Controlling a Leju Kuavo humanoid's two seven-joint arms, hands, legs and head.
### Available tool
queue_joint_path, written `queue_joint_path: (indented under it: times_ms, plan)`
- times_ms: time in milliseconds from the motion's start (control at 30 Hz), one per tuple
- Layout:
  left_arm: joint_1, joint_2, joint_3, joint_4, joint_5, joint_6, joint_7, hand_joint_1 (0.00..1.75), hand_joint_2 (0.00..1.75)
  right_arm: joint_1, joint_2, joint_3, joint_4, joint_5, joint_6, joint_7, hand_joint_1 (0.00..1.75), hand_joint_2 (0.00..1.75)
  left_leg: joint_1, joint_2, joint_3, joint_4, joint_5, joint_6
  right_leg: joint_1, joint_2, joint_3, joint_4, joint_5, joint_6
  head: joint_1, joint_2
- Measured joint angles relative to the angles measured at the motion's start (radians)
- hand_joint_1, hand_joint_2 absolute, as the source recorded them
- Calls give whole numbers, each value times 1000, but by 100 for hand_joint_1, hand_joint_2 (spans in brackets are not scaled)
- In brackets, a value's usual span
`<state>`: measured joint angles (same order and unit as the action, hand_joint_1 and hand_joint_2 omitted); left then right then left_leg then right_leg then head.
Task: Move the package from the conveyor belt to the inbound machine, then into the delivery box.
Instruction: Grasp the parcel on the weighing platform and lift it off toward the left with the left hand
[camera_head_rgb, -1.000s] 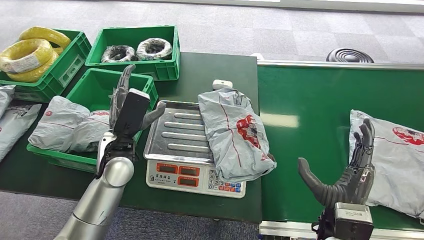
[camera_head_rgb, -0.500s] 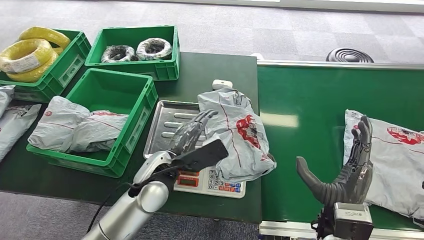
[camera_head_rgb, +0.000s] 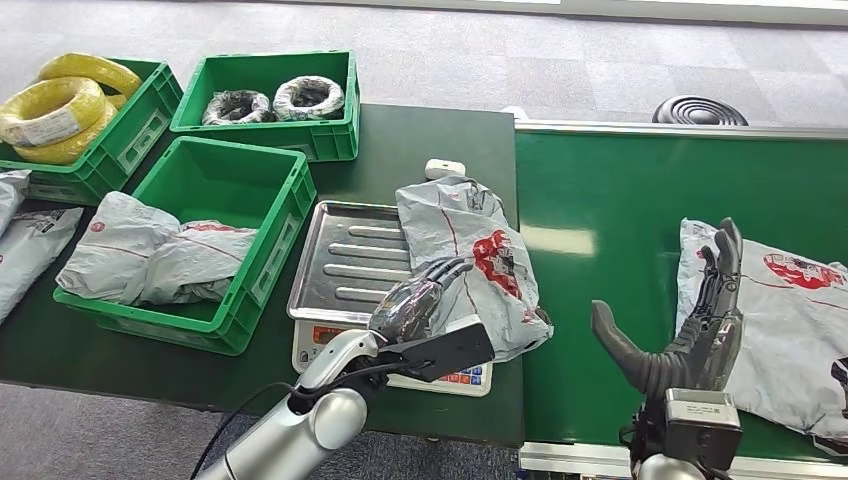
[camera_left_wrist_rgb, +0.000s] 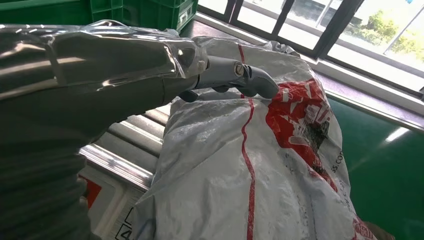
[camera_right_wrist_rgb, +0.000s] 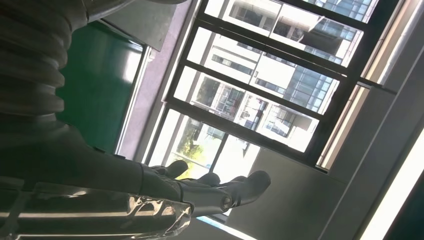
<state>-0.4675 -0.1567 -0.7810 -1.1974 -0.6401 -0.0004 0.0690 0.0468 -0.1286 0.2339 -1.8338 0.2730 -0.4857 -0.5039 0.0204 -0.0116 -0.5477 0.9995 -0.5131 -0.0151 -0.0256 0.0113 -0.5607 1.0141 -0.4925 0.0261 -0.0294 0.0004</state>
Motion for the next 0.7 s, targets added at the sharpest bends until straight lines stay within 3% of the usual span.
queue_joint_path:
  times_ms: [367, 400, 500, 533, 700]
  plan:
    - [-12, -13, -37, 76, -61, 57, 15, 0, 175, -39, 0, 16, 26, -4, -5, 1, 0, 175, 0, 0, 0, 0, 0, 0, 0, 0, 0, 0, 0, 0, 0, 0]
    - [-18, -14, -38, 94, -72, 68, 19, 34, 175, -42, 0, 17, 28, -6, -5, 1, 0, 175, 0, 0, 0, 0, 0, 0, 0, 0, 0, 0, 0, 0, 0, 0]
    - [-32, -15, -41, 140, -92, 86, 21, 165, 175, -50, 0, 19, 34, -11, -6, 1, 0, 175, 0, 0, 0, 0, 0, 0, 0, 0, 0, 0, 0, 0, 0, 0]
    - [-35, -16, -43, 153, -98, 90, 21, 175, 175, -52, 0, 19, 36, -11, -7, 1, 0, 175, 0, 0, 0, 0, 0, 0, 0, 0, 0, 0, 0, 0, 0, 0]
    - [-54, -27, -51, 213, -155, 134, 25, 175, 175, -60, 0, 22, 43, -10, -16, 2, 0, 175, 0, 0, 0, 0, 0, 0, 0, 0, 0, 0, 0, 0, 0, 0]
